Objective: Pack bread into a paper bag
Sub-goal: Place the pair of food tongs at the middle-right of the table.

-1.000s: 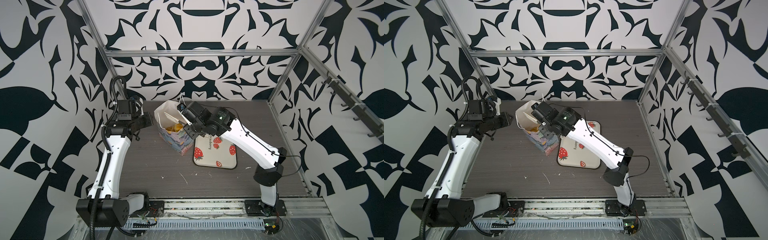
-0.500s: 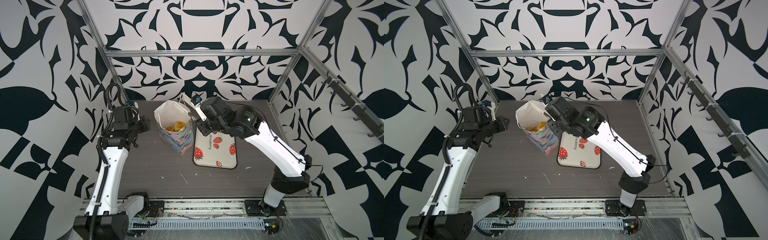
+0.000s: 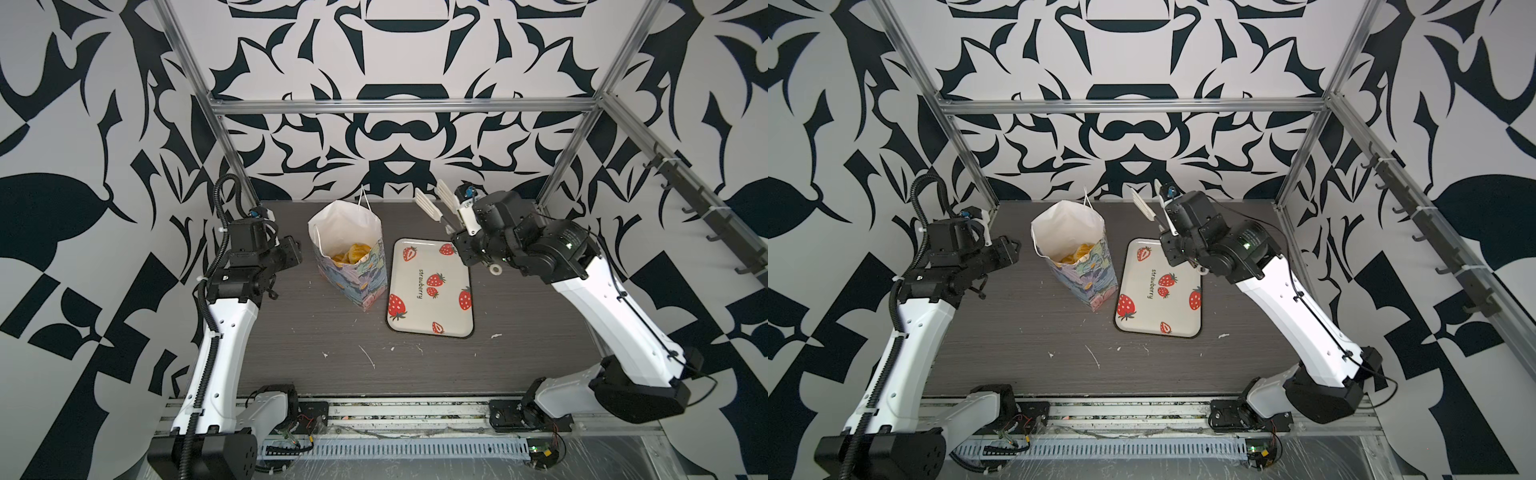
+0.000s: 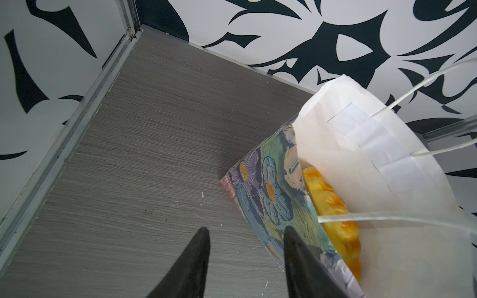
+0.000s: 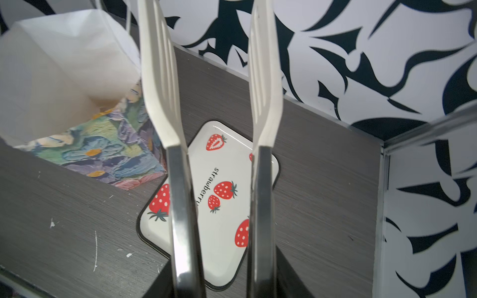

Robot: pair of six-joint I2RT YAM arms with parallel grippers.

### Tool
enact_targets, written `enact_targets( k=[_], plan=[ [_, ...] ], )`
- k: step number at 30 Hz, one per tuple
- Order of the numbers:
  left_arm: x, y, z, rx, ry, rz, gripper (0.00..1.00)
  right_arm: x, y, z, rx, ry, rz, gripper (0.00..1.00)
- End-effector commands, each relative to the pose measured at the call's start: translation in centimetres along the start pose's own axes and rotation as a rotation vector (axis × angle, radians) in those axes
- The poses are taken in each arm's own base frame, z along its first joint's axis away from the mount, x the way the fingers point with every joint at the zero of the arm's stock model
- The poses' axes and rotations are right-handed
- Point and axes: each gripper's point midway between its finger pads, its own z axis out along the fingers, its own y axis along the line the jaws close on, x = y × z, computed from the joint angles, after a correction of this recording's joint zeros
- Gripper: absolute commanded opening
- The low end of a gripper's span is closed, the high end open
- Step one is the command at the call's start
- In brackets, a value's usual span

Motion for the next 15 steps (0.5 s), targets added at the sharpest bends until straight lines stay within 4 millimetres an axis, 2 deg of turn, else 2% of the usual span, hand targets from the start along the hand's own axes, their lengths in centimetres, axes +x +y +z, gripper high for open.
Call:
enact_targets(
  k=[1,6,10,15],
  plan=[
    [0.1,0.3,0.0,0.000,-0.020,-0.024,0.59,-0.6,-1.3,-0.9,-0.024,-0.071,0.093,0.47],
    [1.2,1.2,1.0,-0.032,0.000,-0.040,0.84,1.7,-3.4,0.8,0.007,-0.023,0.161,0.46],
    [1.6,2.0,1.3,-0.064,-0.003,-0.047,1.00,3.2,-3.9,2.0,-0.007,0.010,0.194,0.46],
    [2.1,2.6,1.3,-0.089,-0.005,-0.047,0.99,4.8,-5.6,3.2,0.019,0.043,0.246,0.46]
  ],
)
